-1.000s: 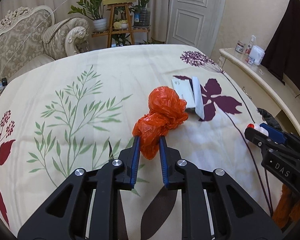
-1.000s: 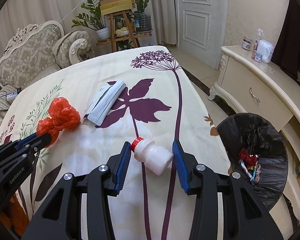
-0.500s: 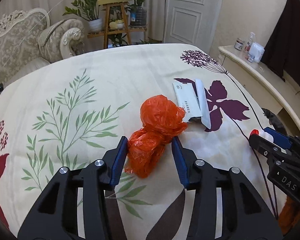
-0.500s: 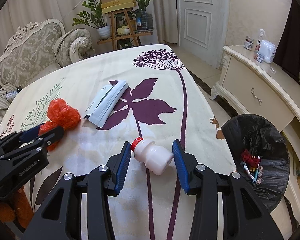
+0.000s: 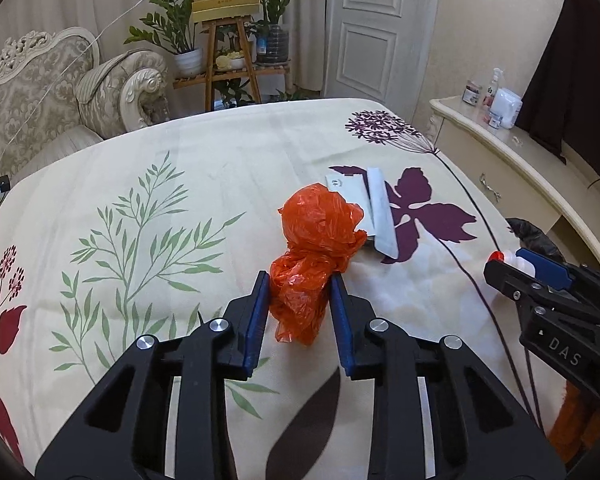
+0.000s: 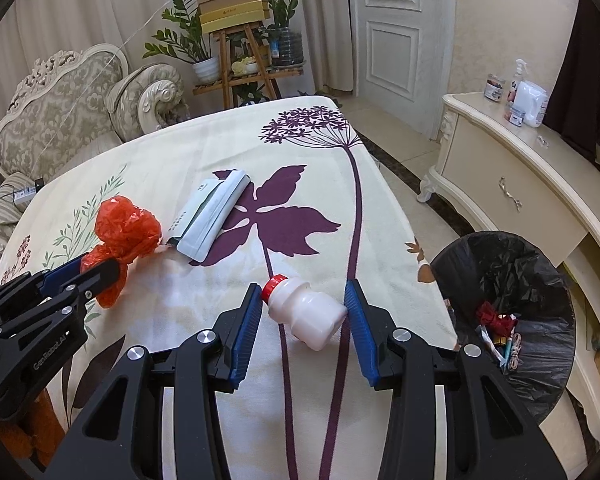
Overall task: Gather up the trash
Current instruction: 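Carry the orange bag and yogurt bottle over the bin and open both tools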
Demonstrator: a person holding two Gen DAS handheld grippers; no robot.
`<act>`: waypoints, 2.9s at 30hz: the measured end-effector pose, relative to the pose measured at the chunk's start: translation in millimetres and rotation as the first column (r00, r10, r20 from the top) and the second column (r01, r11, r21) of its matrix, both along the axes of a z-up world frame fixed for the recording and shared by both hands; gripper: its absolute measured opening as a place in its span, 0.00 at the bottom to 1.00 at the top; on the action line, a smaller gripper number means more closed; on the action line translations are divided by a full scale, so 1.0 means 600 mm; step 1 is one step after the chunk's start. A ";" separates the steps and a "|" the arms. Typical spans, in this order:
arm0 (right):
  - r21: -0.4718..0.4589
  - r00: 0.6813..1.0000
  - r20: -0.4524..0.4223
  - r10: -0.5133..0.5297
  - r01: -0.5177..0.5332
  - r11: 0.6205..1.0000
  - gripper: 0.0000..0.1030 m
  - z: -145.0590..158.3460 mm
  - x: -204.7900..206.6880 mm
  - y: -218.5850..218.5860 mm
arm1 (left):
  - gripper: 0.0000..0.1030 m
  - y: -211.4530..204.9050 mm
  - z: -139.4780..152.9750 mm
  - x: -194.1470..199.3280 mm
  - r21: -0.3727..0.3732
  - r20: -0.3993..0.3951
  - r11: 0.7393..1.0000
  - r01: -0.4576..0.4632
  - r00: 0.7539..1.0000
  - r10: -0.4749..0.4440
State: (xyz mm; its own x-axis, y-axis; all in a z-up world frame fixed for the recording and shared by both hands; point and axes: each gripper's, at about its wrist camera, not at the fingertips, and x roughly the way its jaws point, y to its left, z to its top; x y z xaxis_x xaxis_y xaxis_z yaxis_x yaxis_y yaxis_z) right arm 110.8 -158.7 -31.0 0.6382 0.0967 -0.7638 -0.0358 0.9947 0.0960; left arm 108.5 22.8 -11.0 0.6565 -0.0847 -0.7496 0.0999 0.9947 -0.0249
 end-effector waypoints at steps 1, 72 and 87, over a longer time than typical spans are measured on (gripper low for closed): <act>0.002 1.000 0.002 -0.002 0.002 1.000 0.42 0.001 -0.002 -0.003 | 0.28 -0.001 0.002 -0.002 0.000 0.003 1.000 0.000 1.000 0.000; -0.031 0.897 0.033 -0.441 0.442 0.896 0.55 -0.021 -0.064 -0.361 | 0.57 -0.413 -0.026 0.044 0.031 -0.002 0.950 0.312 0.950 -0.312; -0.026 0.925 0.018 -0.380 0.380 0.925 0.60 -0.019 -0.044 -0.281 | 0.67 -0.288 -0.016 0.043 0.045 -0.011 0.976 0.212 0.977 -0.212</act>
State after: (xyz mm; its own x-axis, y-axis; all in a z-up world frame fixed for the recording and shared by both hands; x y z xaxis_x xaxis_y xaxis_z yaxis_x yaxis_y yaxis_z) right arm 84.2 -327.1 -42.4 0.6321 -0.1766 -0.7545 0.3445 0.9362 0.0695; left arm 134.2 -150.2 -20.5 0.6227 -0.1874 -0.7597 0.3089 0.9509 0.0186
